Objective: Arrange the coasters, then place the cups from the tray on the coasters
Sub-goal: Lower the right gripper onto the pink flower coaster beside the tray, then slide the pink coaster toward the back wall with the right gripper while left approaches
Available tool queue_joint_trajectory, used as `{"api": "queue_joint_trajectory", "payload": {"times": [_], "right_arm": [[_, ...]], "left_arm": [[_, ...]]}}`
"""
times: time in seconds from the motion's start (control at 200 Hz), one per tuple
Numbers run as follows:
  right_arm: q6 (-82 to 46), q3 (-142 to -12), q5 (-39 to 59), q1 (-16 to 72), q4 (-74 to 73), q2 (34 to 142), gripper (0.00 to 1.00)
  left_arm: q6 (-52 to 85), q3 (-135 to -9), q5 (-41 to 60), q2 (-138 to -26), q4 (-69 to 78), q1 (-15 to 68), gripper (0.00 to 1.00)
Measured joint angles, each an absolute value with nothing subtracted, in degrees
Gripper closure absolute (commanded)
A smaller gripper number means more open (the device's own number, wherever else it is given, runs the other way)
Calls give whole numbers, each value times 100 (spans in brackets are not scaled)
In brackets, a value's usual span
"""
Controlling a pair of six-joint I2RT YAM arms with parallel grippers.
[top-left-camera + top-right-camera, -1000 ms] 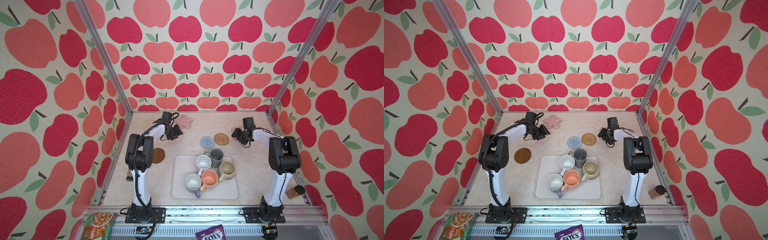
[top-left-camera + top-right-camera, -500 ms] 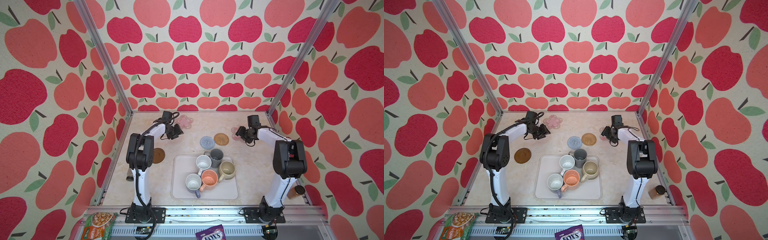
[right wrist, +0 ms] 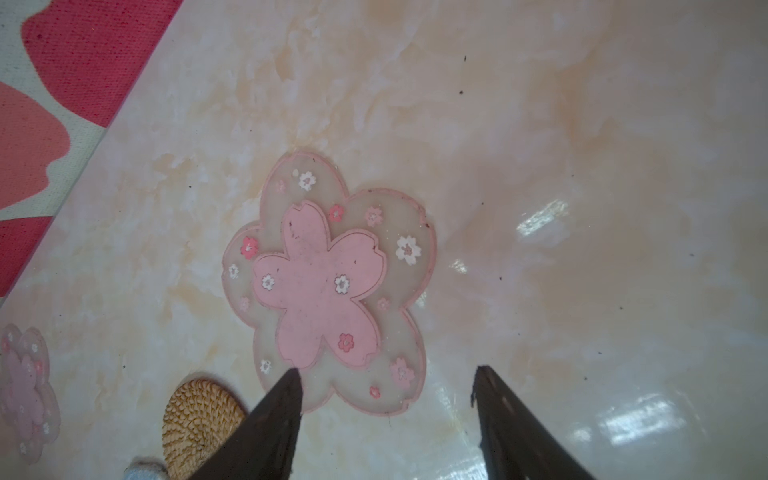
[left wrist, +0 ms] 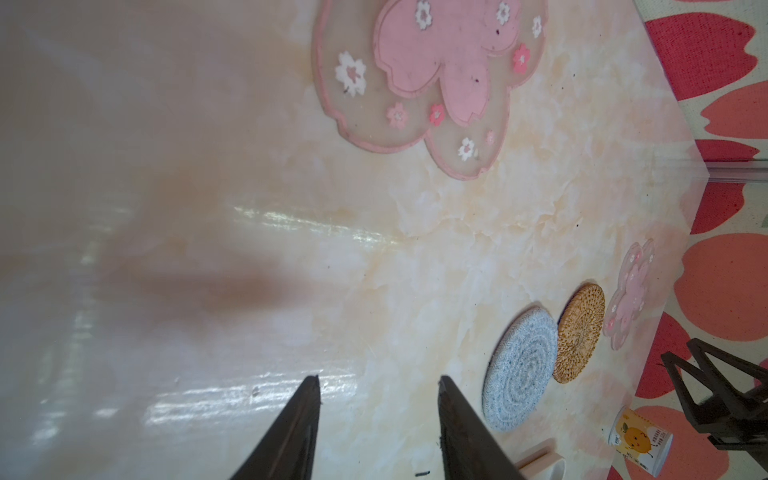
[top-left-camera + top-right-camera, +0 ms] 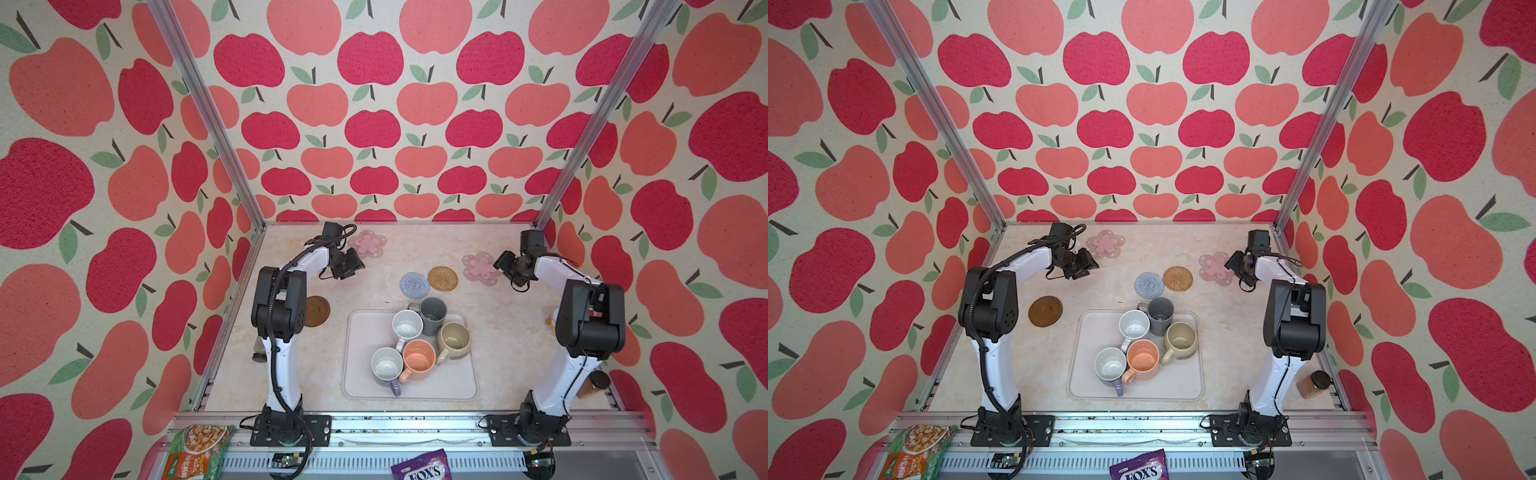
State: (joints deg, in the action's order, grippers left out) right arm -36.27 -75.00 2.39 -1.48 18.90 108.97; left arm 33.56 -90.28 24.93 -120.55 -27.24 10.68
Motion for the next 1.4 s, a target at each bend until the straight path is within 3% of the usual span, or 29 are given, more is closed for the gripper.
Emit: {"api": "queue_joint_trajectory", "payload": {"times": [0.971,1.401], "right_arm": [[-3461,-7959,635,-139,1466,11780,31],[-3391,-8543,633,403,1500,12191,32]], "left_arm": [[3400,-9083,2613,-12293,-2766,1037,51],[3507,-9059,2646,-12304,-2718,1013,51]]}}
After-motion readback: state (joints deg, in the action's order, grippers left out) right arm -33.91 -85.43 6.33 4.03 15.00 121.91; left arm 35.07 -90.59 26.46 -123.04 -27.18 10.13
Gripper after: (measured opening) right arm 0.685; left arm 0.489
